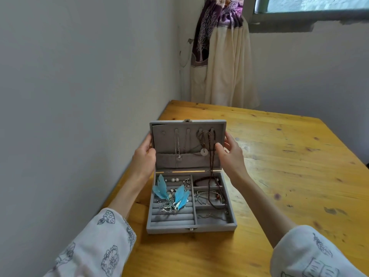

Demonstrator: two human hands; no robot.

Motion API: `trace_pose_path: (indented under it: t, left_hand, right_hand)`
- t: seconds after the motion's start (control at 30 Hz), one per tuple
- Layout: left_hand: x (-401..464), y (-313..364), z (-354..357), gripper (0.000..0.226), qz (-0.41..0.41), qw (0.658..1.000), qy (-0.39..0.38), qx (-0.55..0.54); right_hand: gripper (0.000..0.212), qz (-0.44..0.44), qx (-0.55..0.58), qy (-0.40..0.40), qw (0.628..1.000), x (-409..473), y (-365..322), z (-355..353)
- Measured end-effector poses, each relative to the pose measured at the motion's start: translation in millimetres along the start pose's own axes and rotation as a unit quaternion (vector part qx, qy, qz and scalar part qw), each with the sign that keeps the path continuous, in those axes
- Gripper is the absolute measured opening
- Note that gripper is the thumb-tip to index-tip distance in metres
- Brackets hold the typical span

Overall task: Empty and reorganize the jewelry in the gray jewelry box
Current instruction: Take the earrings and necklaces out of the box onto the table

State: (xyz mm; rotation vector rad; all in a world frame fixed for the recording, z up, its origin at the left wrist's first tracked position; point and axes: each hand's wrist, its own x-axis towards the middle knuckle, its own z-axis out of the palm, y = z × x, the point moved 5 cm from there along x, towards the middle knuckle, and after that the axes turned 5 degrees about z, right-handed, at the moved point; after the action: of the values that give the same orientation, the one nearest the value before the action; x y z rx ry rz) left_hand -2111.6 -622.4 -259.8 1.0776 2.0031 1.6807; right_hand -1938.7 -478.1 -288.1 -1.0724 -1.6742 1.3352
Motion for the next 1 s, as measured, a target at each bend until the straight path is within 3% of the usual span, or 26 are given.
trace_pose_path:
  t: [0.33,0.53,0.8,1.0]
  left_hand:
    - [37.7,-5.0,4.7,0.046,-0.023,0.999,-0.009,-0.025]
    - [42.0,-10.1,12.6,0.052,-0.033,0.998,-0.058,-0.017]
    - [25.1,-17.7,0.2,0.047,-0.047,0.988,-0.071,0.130]
    - [-24.8,-38.0,-2.1,0.041,-0.021,0.977,-0.096,0.188]
  right_hand:
    - [0.051,0.006,-0.001,0.002,1.000,33.0,-4.8,2.3]
    - [0.053,0.008,-0.014,-0.017,1.000,40.9,2.6,8.4]
    - [0.056,0.018,-0.071,-0.064,0.995,23.5,5.4,6.1]
    - [0.044,-0.030,-0.159,-0.096,0.982,-26.2,14.3,17.7]
